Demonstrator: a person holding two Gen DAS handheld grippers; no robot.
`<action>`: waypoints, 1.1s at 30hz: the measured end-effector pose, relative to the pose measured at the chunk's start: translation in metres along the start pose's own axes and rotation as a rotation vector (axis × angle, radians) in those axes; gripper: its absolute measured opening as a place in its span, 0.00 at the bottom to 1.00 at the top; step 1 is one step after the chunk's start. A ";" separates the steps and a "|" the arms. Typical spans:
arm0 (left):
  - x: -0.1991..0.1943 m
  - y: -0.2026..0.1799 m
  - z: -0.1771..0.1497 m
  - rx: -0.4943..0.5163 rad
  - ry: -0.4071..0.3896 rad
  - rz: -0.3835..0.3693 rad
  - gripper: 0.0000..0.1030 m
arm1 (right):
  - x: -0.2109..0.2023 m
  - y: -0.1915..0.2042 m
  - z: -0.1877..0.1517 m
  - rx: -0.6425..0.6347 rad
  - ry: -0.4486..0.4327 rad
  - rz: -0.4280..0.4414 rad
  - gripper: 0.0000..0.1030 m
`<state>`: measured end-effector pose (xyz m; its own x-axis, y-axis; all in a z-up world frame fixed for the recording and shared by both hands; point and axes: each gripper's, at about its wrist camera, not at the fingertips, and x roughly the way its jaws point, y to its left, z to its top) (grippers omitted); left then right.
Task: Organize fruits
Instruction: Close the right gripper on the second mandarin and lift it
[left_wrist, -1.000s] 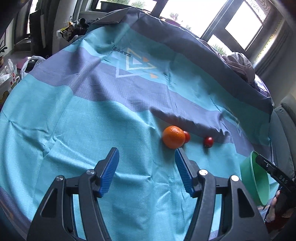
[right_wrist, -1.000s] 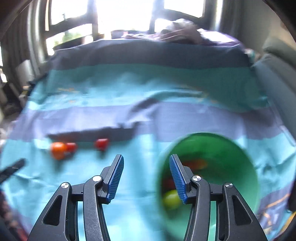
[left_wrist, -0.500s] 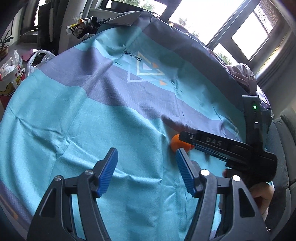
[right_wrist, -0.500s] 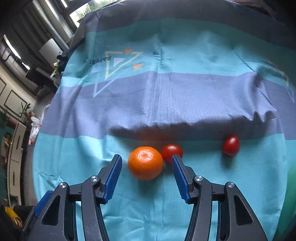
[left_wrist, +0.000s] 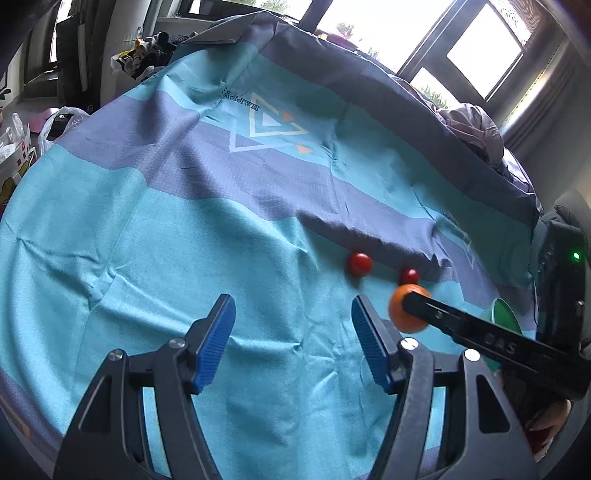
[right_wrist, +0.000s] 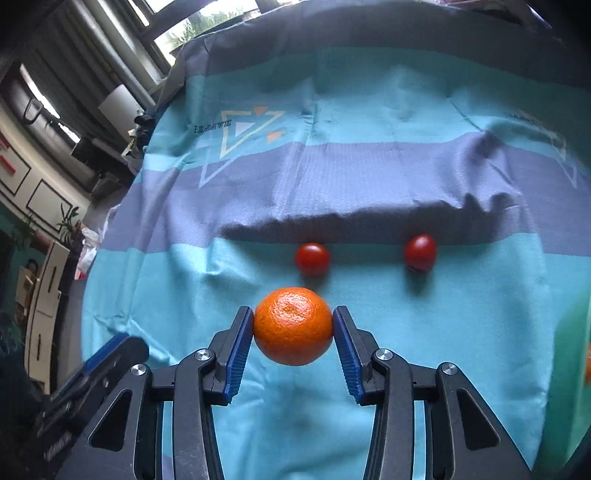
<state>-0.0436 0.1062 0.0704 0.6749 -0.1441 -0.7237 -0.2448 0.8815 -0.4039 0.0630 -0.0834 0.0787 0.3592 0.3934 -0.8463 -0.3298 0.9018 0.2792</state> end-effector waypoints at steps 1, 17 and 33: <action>0.002 -0.004 -0.001 0.009 0.009 -0.006 0.64 | -0.009 -0.005 -0.006 -0.012 0.005 -0.011 0.44; 0.024 -0.056 -0.029 0.134 0.095 -0.156 0.62 | -0.036 -0.056 -0.042 0.016 -0.012 0.009 0.46; 0.082 -0.113 -0.073 0.234 0.295 -0.266 0.44 | 0.009 -0.081 -0.048 0.214 0.140 0.175 0.46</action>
<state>-0.0114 -0.0384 0.0154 0.4581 -0.4709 -0.7539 0.0965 0.8695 -0.4845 0.0509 -0.1611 0.0269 0.1844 0.5312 -0.8269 -0.1792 0.8454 0.5031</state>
